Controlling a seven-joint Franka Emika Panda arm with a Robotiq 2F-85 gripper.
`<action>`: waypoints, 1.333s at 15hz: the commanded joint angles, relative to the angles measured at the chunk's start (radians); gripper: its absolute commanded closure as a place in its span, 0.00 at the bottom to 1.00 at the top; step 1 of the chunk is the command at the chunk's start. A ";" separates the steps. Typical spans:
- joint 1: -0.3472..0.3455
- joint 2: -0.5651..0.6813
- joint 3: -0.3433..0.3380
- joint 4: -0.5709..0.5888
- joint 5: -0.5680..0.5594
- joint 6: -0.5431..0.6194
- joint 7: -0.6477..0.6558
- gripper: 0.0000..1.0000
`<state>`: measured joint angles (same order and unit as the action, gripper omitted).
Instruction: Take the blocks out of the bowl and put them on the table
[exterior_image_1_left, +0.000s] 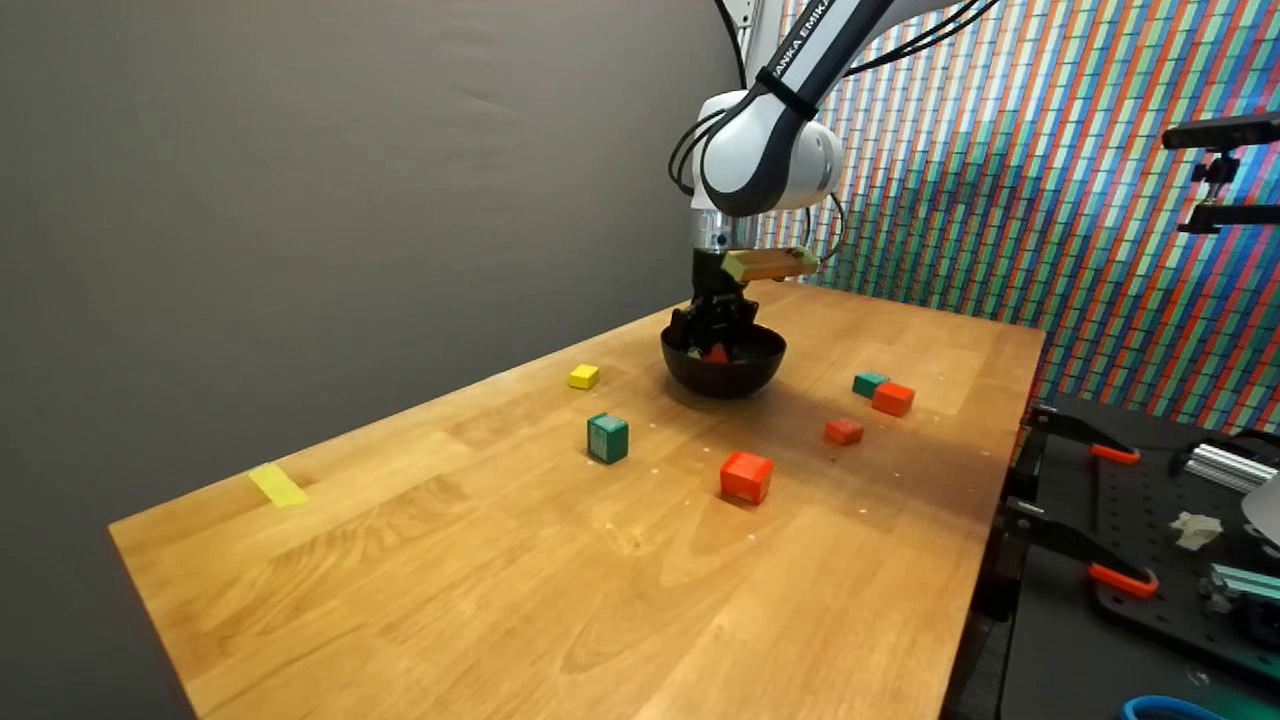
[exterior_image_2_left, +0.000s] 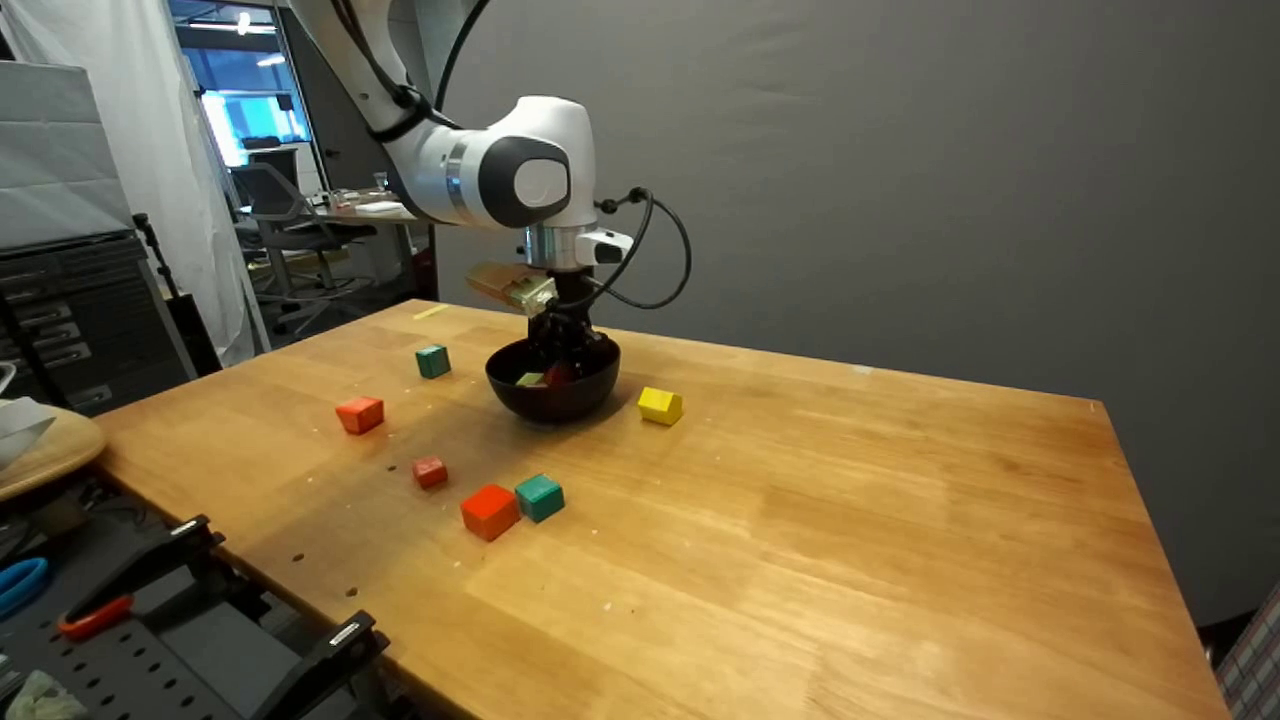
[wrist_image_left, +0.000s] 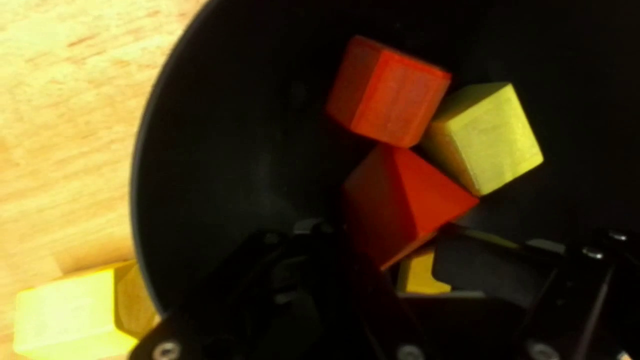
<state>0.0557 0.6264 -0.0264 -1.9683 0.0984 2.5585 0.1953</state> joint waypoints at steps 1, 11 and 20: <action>-0.013 -0.016 0.014 0.025 0.014 -0.032 -0.003 0.86; -0.087 -0.053 0.055 0.049 0.144 -0.116 -0.024 0.63; -0.076 -0.034 0.067 0.051 0.145 -0.119 -0.029 0.00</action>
<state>-0.0224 0.5996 0.0349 -1.9201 0.2299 2.4587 0.1738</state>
